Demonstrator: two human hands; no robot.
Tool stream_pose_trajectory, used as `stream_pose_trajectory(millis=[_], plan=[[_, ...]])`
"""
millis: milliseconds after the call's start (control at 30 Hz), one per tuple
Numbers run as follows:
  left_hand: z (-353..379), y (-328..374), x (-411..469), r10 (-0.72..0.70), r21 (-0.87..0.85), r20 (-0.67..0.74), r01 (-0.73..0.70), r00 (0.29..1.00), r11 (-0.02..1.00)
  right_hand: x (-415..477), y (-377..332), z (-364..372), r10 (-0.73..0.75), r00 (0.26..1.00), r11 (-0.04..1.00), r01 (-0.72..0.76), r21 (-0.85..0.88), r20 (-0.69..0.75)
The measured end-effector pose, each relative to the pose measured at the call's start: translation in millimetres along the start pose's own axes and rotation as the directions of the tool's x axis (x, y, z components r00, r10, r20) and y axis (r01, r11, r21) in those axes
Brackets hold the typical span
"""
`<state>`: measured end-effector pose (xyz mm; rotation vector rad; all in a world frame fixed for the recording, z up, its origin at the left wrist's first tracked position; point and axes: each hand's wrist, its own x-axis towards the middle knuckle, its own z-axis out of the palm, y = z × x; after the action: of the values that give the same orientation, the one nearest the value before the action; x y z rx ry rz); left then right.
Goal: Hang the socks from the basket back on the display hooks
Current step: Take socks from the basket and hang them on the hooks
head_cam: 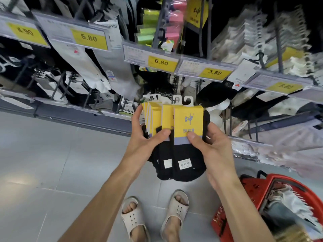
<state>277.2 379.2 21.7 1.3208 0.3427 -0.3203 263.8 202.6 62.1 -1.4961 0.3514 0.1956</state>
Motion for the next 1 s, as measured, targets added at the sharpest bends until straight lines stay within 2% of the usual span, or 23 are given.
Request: stream_pose_trajectory(millis=[100,333,433,500,633,767,867,1000], plan=[[9,0,5,0.022,0.011,-0.001,-0.022,1.0,1.0,7,1,-8,0.031,0.999,1.0,-0.031,0.0,0.041],[37,0,31,0.017,-0.002,0.023,-0.017,1.0,1.0,31,-6,-30,-0.02,0.997,0.995,0.027,0.098,-0.07],[35,-5,43,0.025,-0.021,-0.013,-0.025,1.0,0.999,45,-7,-37,-0.008,0.996,0.982,0.023,0.186,-0.085],[33,-6,50,0.057,-0.008,-0.037,-0.057,0.998,0.998,59,-7,-41,-0.027,0.994,0.986,0.043,0.16,-0.102],[24,-6,61,0.095,0.017,-0.086,-0.094,0.992,0.995,101,-11,-34,-0.182,0.97,0.983,0.183,-0.01,-0.164],[11,1,68,0.132,0.046,-0.104,-0.128,0.986,0.991,145,-19,-21,-0.39,0.902,0.917,0.363,-0.165,-0.186],[4,1,67,0.145,0.063,-0.087,-0.14,0.986,0.988,172,-28,-13,-0.451,0.883,0.892,0.448,-0.055,-0.129],[5,2,60,0.142,0.056,-0.074,-0.138,0.987,0.989,194,-36,-3,-0.562,0.819,0.826,0.55,-0.124,-0.116]])
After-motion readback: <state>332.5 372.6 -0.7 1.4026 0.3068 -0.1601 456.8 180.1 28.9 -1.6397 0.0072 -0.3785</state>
